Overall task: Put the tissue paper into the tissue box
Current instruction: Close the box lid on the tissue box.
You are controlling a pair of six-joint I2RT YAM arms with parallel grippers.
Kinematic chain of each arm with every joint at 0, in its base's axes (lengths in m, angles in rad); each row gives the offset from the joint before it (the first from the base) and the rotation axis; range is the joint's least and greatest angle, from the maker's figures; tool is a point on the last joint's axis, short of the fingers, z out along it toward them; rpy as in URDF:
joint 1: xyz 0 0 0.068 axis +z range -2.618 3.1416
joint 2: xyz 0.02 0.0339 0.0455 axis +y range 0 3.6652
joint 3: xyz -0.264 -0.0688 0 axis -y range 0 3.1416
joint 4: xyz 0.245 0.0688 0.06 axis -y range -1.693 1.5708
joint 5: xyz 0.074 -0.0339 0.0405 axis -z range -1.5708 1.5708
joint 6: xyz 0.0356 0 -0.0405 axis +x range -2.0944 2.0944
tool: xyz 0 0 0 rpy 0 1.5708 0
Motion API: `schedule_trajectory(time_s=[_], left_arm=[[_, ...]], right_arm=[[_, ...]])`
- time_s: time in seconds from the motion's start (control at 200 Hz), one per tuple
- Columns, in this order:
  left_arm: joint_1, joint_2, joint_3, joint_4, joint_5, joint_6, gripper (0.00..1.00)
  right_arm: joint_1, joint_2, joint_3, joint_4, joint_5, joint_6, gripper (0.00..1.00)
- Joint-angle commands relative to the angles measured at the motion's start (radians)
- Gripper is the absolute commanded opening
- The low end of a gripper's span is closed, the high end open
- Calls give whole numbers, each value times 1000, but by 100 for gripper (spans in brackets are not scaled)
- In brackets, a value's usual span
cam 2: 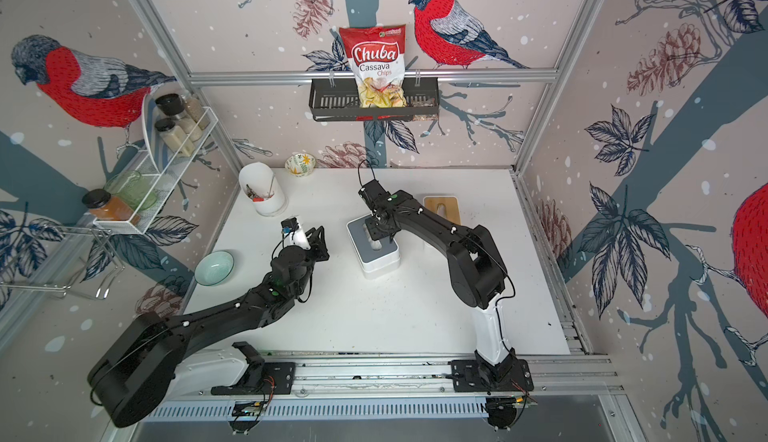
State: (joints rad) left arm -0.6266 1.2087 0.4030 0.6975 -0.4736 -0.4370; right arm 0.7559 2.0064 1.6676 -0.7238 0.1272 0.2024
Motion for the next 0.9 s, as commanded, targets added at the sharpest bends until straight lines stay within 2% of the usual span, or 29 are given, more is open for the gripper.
schedule_trajectory(time_s=[0.0, 0.45, 0.895], left_arm=[[4, 1, 3, 42, 1, 14, 30], [4, 11, 5, 46, 1, 18, 29], [4, 39, 17, 49, 10, 21, 29]], right_arm=[[7, -29, -50, 128, 73, 33, 2], [10, -145, -253, 391, 104, 85, 0], [13, -146, -401, 585, 152, 126, 0]])
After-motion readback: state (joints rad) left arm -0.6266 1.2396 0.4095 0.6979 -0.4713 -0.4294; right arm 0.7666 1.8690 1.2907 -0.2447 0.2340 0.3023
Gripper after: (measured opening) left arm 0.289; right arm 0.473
